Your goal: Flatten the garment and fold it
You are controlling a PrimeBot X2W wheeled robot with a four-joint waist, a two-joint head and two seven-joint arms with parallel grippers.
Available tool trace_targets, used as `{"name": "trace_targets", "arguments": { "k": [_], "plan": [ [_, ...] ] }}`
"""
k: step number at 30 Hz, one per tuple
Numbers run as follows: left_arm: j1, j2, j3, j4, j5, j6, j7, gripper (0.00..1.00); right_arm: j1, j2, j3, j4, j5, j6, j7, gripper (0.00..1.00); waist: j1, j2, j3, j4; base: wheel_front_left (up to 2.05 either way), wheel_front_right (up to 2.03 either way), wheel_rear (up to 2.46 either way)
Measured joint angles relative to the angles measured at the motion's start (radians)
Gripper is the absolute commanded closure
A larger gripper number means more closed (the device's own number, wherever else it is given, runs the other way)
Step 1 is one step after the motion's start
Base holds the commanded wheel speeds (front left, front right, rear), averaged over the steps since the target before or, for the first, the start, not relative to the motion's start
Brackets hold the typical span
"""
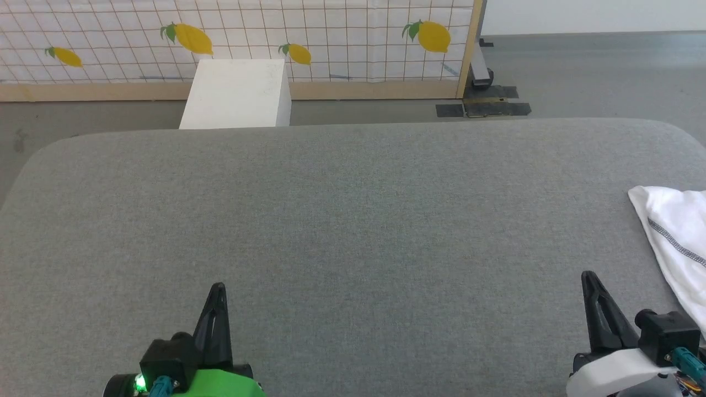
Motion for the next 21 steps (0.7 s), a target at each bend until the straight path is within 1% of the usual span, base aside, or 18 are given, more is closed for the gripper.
{"name": "trace_targets", "arguments": {
  "k": [21],
  "plan": [
    [-0.030,0.000,0.021,0.008,0.035,-0.015,0.043,1.00,-0.020,0.000,0.023,-0.001,-0.008,0.000,0.023,1.00,0.0000,0.0000,-0.005,-0.005,0.00,0.00,0.00]
  ]
}}
